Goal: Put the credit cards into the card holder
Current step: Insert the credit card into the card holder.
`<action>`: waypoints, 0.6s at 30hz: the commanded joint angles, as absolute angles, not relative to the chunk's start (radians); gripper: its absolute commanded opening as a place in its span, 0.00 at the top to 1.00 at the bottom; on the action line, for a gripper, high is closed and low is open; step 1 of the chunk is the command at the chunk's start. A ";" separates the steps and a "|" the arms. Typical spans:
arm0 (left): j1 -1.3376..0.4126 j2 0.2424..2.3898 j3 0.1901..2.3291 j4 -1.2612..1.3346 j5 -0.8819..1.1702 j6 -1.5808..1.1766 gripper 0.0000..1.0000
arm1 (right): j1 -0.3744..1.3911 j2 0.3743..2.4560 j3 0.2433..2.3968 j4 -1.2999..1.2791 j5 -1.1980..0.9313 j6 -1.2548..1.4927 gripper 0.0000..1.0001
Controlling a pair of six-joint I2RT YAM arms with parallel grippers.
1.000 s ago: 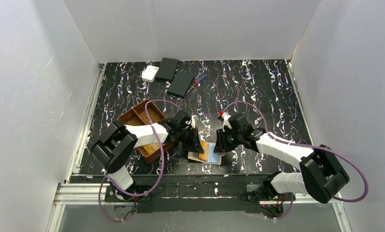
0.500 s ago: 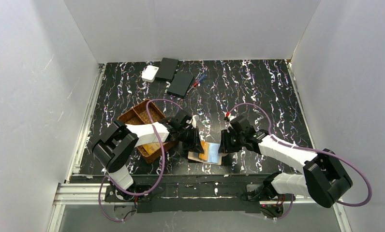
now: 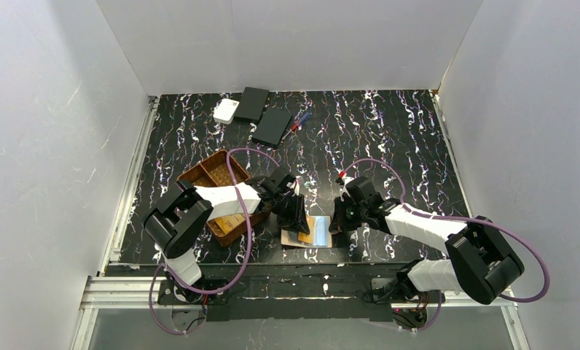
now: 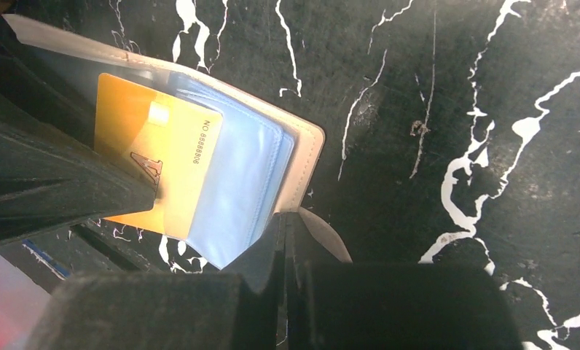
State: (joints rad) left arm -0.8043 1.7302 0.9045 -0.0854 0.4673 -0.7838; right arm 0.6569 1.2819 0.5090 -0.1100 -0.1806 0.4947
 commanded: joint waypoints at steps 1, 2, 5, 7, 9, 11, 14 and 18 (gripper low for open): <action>-0.814 1.696 0.952 -0.231 0.369 -0.732 0.69 | 0.666 1.290 0.489 -0.063 -0.183 0.479 0.98; -0.814 1.690 0.959 -0.248 0.361 -0.726 0.65 | 0.666 1.288 0.488 -0.062 -0.184 0.478 0.99; -0.813 1.671 0.971 -0.274 0.350 -0.723 0.58 | 0.665 1.287 0.486 -0.061 -0.187 0.474 0.99; -0.816 1.658 0.976 -0.285 0.340 -0.723 0.55 | 0.666 1.288 0.486 -0.060 -0.192 0.471 0.99; -0.817 1.649 0.982 -0.302 0.326 -0.718 0.53 | 0.666 1.288 0.486 -0.060 -0.195 0.469 0.99; -0.821 1.649 0.991 -0.320 0.316 -0.713 0.53 | 0.665 1.285 0.485 -0.060 -0.198 0.467 0.99; -0.827 1.657 0.996 -0.331 0.307 -0.715 0.53 | 0.666 1.281 0.486 -0.059 -0.202 0.465 0.99; -0.835 1.676 1.008 -0.335 0.298 -0.715 0.53 | 0.666 1.274 0.486 -0.060 -0.205 0.466 0.99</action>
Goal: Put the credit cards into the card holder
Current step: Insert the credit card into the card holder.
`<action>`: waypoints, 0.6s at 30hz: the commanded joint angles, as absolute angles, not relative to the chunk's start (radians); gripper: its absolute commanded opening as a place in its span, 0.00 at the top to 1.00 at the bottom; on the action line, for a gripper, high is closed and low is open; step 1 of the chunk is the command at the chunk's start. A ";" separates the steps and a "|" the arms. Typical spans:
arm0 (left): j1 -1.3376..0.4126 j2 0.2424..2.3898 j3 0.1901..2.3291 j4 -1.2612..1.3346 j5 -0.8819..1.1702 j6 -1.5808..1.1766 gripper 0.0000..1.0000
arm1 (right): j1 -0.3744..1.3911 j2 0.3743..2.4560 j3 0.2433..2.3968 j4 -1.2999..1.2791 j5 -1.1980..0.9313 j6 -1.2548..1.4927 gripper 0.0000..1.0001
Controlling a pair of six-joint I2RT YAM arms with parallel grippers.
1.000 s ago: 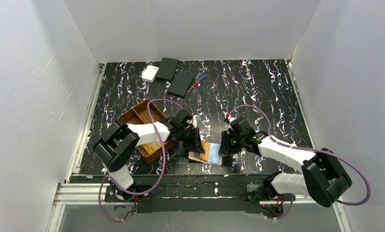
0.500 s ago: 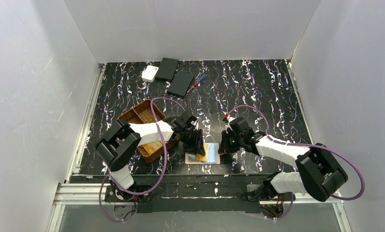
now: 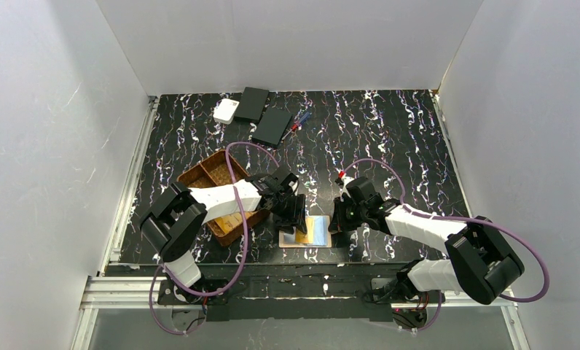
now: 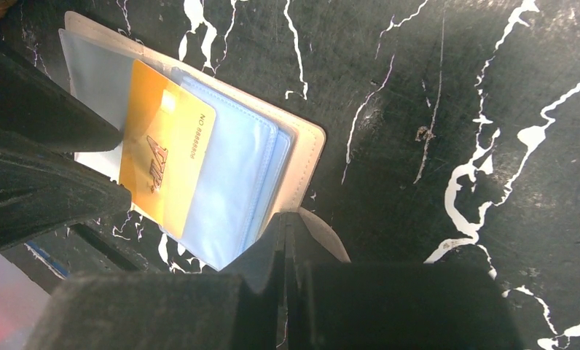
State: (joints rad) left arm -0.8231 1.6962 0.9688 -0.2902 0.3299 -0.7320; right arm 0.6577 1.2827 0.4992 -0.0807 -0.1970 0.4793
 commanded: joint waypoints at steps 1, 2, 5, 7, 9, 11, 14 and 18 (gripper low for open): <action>-0.838 1.684 1.013 -0.336 0.297 -0.714 0.53 | 0.666 1.272 0.486 -0.060 -0.205 0.466 0.99; -0.841 1.692 1.019 -0.336 0.296 -0.712 0.53 | 0.666 1.271 0.485 -0.060 -0.206 0.465 0.99; -0.850 1.716 1.031 -0.338 0.300 -0.714 0.53 | 0.666 1.267 0.481 -0.060 -0.206 0.466 0.99; -0.860 1.721 1.039 -0.329 0.307 -0.713 0.53 | 0.665 1.267 0.478 -0.057 -0.207 0.469 0.99; -0.868 1.727 1.046 -0.317 0.320 -0.712 0.53 | 0.665 1.268 0.476 -0.052 -0.210 0.471 0.99; -0.872 1.736 1.054 -0.302 0.338 -0.718 0.53 | 0.666 1.270 0.474 -0.046 -0.215 0.475 0.99; -0.873 1.748 1.062 -0.277 0.361 -0.730 0.53 | 0.665 1.273 0.474 -0.035 -0.223 0.480 0.99; -0.879 1.767 1.073 -0.227 0.400 -0.751 0.53 | 0.666 1.279 0.472 -0.027 -0.230 0.485 0.99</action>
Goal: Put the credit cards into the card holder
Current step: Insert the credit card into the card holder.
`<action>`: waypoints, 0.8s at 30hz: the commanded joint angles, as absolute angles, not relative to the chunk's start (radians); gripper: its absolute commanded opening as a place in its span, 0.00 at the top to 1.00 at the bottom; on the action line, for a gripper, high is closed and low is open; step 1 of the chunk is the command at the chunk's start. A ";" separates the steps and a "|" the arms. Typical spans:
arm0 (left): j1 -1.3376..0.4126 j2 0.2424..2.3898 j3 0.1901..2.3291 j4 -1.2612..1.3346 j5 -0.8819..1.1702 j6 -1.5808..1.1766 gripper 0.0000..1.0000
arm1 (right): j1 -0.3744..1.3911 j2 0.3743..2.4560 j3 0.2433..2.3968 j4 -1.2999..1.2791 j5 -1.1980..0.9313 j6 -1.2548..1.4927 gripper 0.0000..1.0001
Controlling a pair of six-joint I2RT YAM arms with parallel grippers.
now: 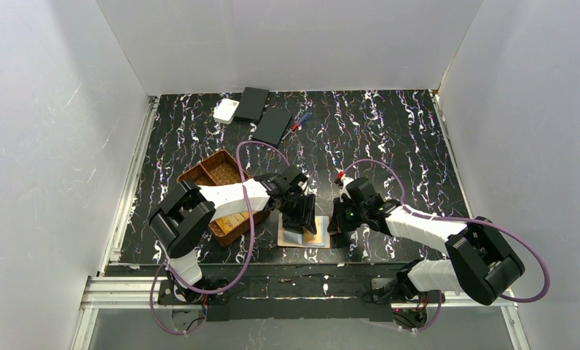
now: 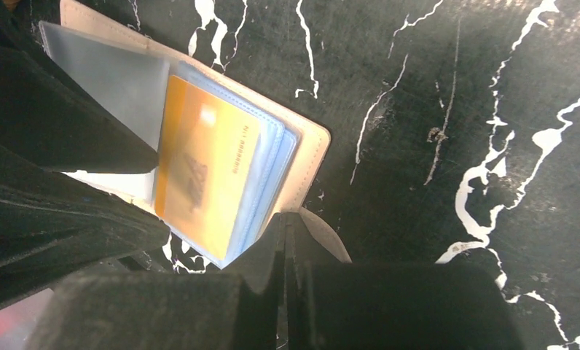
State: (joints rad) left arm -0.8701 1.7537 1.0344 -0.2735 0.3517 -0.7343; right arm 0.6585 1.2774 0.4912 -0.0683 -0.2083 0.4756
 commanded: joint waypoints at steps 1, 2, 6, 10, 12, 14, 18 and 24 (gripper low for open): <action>-0.881 1.773 1.077 -0.222 0.402 -0.752 0.53 | 0.666 1.279 0.471 -0.024 -0.232 0.486 0.99; -0.885 1.779 1.083 -0.220 0.401 -0.749 0.53 | 0.666 1.279 0.469 -0.020 -0.234 0.488 0.99; -0.893 1.800 1.099 -0.218 0.392 -0.736 0.53 | 0.666 1.281 0.465 -0.015 -0.233 0.489 0.99; -0.905 1.804 1.106 -0.218 0.378 -0.716 0.53 | 0.666 1.281 0.467 -0.016 -0.231 0.487 0.99; -0.911 1.791 1.104 -0.219 0.358 -0.695 0.53 | 0.666 1.281 0.470 -0.018 -0.229 0.485 0.99; -0.913 1.773 1.094 -0.212 0.344 -0.691 0.52 | 0.666 1.281 0.474 -0.023 -0.228 0.482 0.99; -0.912 1.780 1.092 -0.201 0.362 -0.698 0.53 | 0.665 1.264 0.492 -0.047 -0.229 0.485 0.97; -0.911 1.798 1.065 -0.226 0.337 -0.724 0.76 | 0.666 1.187 0.526 -0.128 -0.203 0.508 0.83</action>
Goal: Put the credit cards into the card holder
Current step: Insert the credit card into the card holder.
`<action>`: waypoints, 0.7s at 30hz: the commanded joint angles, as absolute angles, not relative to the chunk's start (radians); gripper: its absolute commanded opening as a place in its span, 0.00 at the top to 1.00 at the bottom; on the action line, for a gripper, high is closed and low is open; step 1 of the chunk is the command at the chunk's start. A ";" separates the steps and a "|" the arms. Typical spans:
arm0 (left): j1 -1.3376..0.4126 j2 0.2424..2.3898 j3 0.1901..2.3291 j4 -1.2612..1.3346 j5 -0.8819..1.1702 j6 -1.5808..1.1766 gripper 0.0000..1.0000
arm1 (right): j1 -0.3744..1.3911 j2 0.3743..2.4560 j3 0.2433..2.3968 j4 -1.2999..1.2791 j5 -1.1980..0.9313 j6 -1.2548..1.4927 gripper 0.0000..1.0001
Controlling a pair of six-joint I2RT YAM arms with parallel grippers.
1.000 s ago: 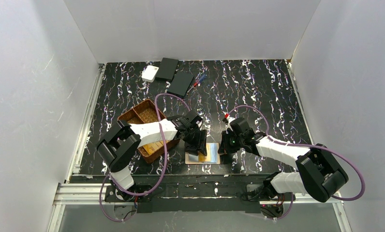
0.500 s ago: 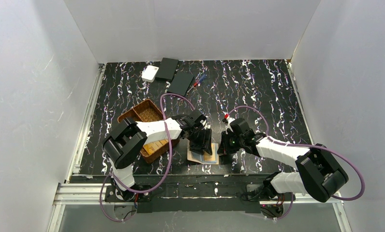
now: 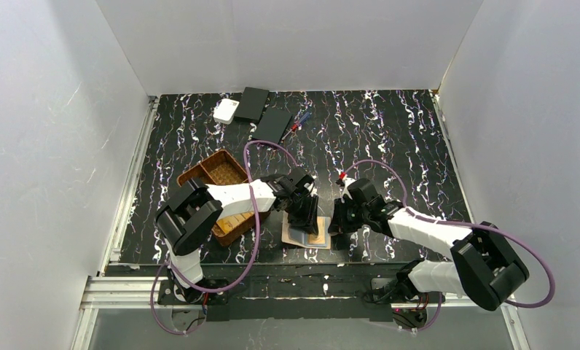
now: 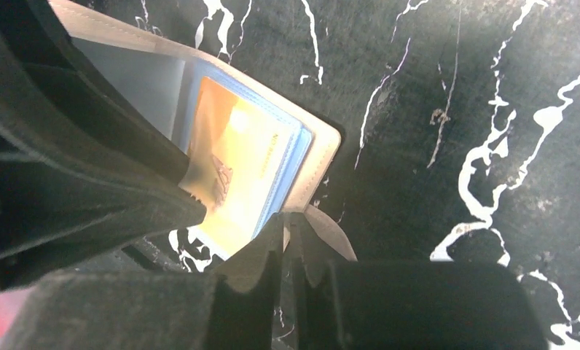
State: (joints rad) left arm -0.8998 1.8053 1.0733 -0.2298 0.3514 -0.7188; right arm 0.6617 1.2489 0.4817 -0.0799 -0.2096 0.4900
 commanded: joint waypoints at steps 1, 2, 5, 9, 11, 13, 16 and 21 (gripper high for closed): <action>-0.911 1.796 1.059 -0.231 0.328 -0.722 0.78 | 0.665 1.174 0.527 -0.132 -0.203 0.516 0.83; -0.911 1.795 1.054 -0.235 0.322 -0.720 0.79 | 0.664 1.163 0.528 -0.136 -0.205 0.523 0.83; -0.912 1.796 1.049 -0.246 0.310 -0.718 0.84 | 0.663 1.139 0.527 -0.134 -0.220 0.550 0.82; -0.912 1.794 1.033 -0.248 0.295 -0.726 0.88 | 0.662 1.136 0.521 -0.105 -0.247 0.582 0.82; -0.912 1.790 1.027 -0.254 0.286 -0.726 0.88 | 0.661 1.141 0.517 -0.090 -0.257 0.595 0.82; -0.912 1.782 1.024 -0.261 0.278 -0.721 0.87 | 0.661 1.147 0.512 -0.079 -0.262 0.599 0.82; -0.912 1.767 1.021 -0.271 0.262 -0.717 0.86 | 0.660 1.155 0.504 -0.070 -0.263 0.599 0.80; -0.911 1.787 1.018 -0.282 0.253 -0.714 0.91 | 0.658 1.165 0.486 -0.053 -0.260 0.616 0.78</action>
State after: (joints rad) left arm -0.9073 1.8011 1.0405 -0.2322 0.3028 -0.7285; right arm 0.6613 1.1562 0.4862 -0.0995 -0.2502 0.5874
